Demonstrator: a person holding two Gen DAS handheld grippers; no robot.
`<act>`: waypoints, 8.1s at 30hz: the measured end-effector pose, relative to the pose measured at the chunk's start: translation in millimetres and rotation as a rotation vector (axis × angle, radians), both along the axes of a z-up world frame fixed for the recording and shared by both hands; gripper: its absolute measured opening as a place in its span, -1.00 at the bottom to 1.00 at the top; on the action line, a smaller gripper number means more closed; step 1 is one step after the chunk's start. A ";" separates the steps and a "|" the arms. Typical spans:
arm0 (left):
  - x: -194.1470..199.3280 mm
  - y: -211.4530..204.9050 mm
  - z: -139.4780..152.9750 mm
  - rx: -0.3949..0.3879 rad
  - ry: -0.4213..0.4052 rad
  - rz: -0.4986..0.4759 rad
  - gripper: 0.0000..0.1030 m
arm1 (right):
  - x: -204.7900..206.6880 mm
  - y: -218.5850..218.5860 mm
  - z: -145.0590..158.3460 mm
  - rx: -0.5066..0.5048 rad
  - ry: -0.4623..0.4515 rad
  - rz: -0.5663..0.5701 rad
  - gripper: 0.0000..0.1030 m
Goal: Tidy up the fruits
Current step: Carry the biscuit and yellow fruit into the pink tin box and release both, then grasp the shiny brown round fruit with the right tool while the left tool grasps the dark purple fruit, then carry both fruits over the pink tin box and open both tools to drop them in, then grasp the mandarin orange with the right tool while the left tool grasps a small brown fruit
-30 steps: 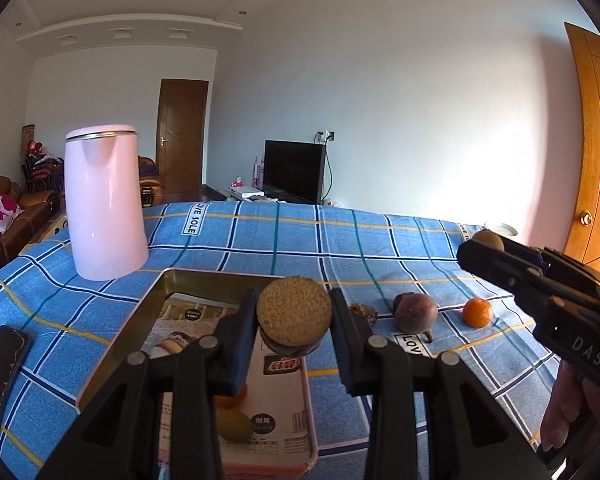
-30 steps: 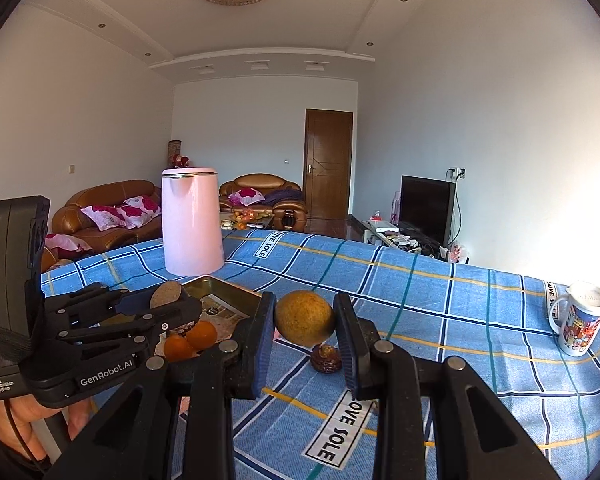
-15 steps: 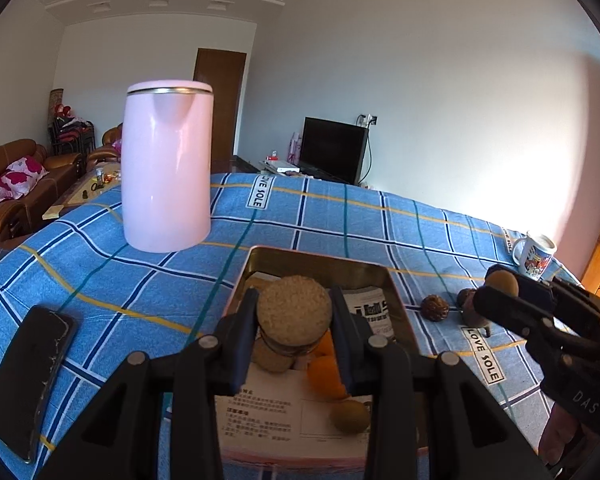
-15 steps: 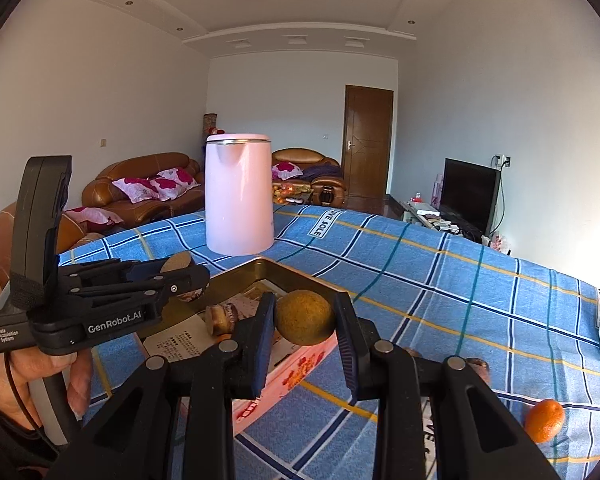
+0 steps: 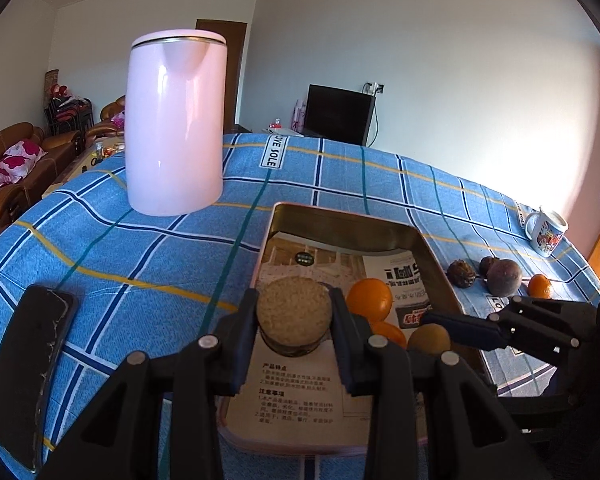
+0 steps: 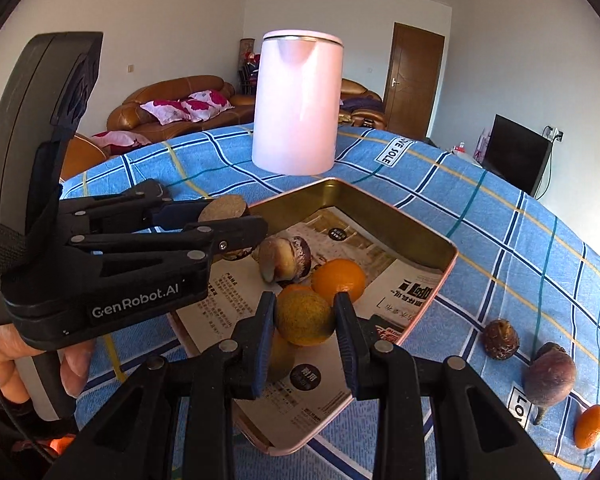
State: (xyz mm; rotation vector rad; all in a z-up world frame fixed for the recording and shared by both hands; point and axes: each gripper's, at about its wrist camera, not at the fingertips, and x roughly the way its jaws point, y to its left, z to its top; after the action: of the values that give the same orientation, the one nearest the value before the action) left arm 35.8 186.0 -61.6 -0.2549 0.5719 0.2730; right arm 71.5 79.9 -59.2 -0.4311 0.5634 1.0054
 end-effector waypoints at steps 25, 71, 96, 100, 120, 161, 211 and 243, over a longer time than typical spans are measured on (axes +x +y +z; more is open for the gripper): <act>9.4 -21.9 20.8 0.048 -0.062 -0.009 0.38 | 125.1 -44.3 -9.7 -0.249 -0.011 -0.294 -0.02; 171.0 -212.7 -6.5 0.045 0.179 -0.392 0.38 | 108.7 -253.9 20.3 0.256 0.008 -0.627 -0.26; 131.7 -202.6 12.4 0.059 0.026 -0.327 0.02 | 80.8 -262.4 32.1 0.363 -0.108 -0.566 -0.26; 121.9 -201.8 16.8 0.080 -0.011 -0.313 0.02 | 76.3 -262.8 33.7 0.371 -0.134 -0.562 -0.26; 79.1 -193.6 26.8 0.151 -0.118 -0.273 0.02 | 53.1 -250.0 36.8 0.404 -0.190 -0.506 -0.26; 17.5 -109.2 32.8 0.107 -0.170 -0.119 0.02 | 24.8 -136.2 49.4 0.360 -0.176 -0.284 -0.26; -17.1 -30.4 -0.1 0.122 0.007 0.019 0.24 | 37.1 2.1 1.5 0.045 0.063 -0.110 -0.06; 138.9 -201.4 21.1 0.204 0.092 -0.315 0.99 | 160.9 -239.8 -18.6 -0.017 0.236 -0.579 0.13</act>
State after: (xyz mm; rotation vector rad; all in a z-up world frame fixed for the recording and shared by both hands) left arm 174.7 -15.4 -40.5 0.0465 0.6601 0.0371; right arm 232.4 -160.0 -77.9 -0.1443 0.8501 0.4950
